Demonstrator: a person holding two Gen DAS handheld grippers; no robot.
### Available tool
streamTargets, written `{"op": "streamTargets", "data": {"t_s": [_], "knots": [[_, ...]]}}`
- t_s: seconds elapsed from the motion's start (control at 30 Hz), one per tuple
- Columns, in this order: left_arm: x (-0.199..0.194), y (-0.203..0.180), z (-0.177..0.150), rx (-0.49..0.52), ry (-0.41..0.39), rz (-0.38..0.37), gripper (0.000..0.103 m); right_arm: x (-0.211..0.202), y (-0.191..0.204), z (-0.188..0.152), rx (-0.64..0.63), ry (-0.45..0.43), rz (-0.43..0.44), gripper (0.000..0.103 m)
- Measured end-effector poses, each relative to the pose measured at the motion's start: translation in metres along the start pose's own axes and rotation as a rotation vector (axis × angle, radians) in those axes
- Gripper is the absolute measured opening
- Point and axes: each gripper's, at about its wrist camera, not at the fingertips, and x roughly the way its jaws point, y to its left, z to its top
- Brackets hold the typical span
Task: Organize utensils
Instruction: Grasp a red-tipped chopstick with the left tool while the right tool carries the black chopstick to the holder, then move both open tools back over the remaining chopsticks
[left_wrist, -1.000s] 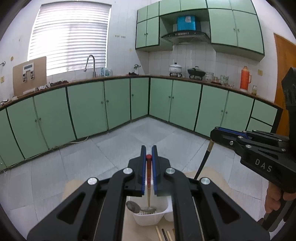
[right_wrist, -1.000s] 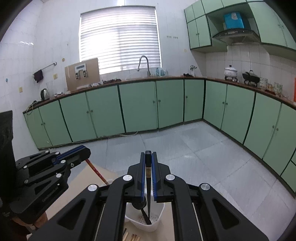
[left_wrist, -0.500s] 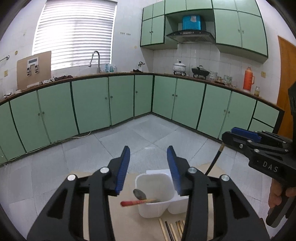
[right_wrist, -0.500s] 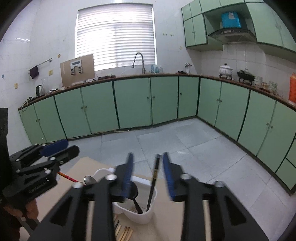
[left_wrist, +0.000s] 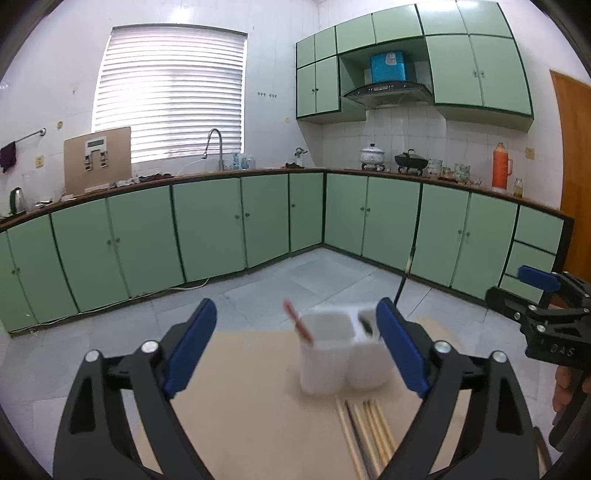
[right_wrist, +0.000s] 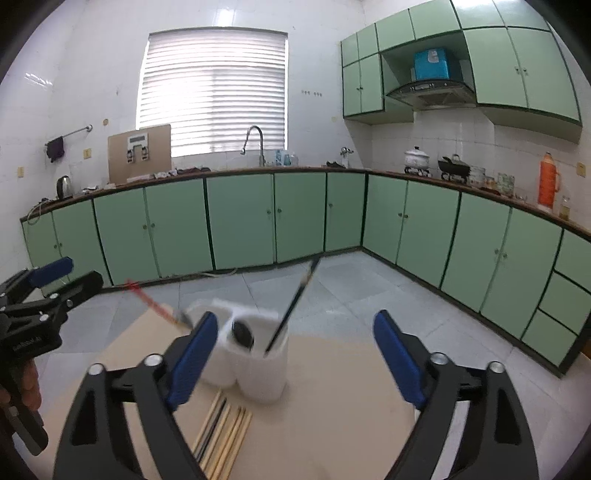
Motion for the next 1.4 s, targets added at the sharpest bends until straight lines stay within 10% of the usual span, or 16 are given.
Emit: {"op": "streamTargets", "data": {"t_s": [0.53,0.97,1.4], "knots": [[-0.022,0.012,-0.137,0.023,0.309,0.026,0.089,-0.04,0.035,-0.15,0.031,0.255,-0.031,0.089],[-0.023,-0.001,-0.182,0.054,0.425,0.0,0.089,-0.04,0.067,-0.195,0.025,0.401,0.05,0.037],[-0.02,-0.006,-0.187,0.035,0.451,-0.016,0.089,-0.033,0.082,-0.206,-0.009,0.445,0.076,0.029]]}}
